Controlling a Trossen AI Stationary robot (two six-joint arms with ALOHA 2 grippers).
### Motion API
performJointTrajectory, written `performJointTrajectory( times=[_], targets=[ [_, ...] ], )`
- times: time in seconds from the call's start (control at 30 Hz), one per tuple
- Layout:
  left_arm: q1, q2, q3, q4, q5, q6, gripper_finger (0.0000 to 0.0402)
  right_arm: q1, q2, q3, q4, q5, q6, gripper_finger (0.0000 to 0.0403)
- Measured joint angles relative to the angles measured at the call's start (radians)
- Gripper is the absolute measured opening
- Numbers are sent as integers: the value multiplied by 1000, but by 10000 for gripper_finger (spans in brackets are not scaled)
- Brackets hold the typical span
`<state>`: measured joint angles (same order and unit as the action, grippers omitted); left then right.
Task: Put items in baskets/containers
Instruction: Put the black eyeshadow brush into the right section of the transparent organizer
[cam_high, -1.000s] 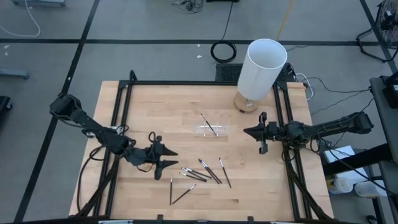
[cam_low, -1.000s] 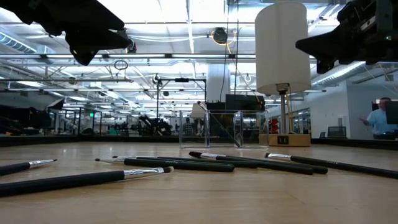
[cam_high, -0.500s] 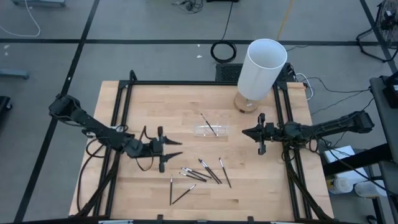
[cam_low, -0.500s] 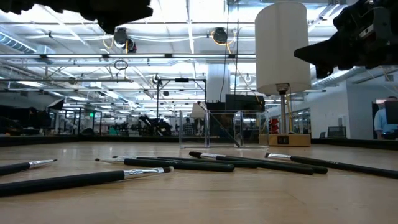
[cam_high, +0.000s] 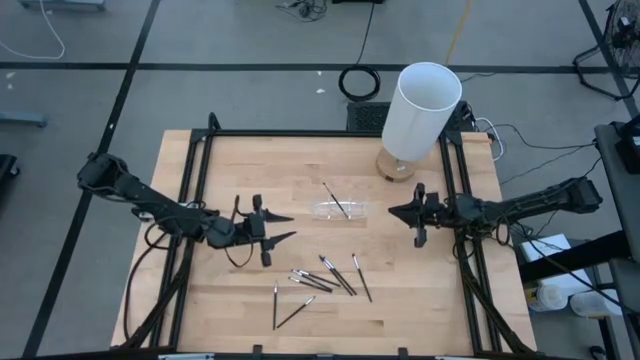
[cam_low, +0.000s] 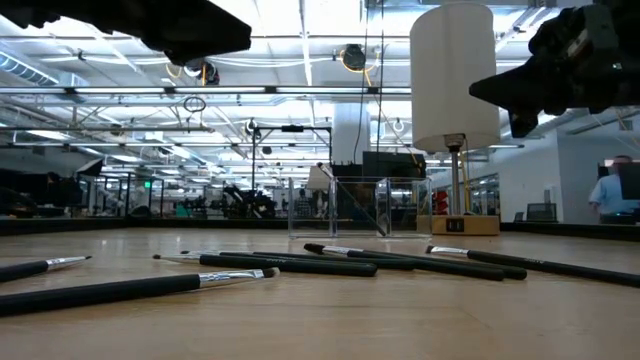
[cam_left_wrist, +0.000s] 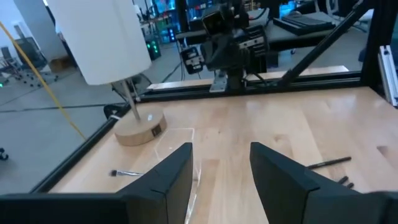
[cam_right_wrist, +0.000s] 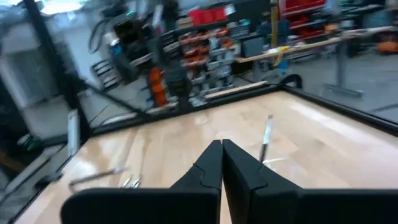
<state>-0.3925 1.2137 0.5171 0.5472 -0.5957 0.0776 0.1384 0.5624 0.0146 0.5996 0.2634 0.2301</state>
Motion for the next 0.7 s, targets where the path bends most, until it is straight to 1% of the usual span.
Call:
performJointTrajectory(
  times=[0.1,0.17,0.27,0.4,0.5,0.63,0.7],
  targets=[
    [1,0,0,10,0,3,170,41,24,38,-7,9,19,5],
    [1,0,0,27,0,3,170,89,65,74,-47,29,13,8],
    [1,0,0,41,0,4,170,178,158,192,-122,131,-21,12],
    [1,0,0,58,0,-1,170,274,327,367,-316,290,-37,14],
    [0,0,0,57,0,-8,170,307,445,501,-432,340,-27,14],
    [-3,0,0,55,1,-13,170,318,592,656,-565,329,27,14],
    [-3,0,0,53,1,-27,170,321,656,728,-620,286,54,14]
  ],
)
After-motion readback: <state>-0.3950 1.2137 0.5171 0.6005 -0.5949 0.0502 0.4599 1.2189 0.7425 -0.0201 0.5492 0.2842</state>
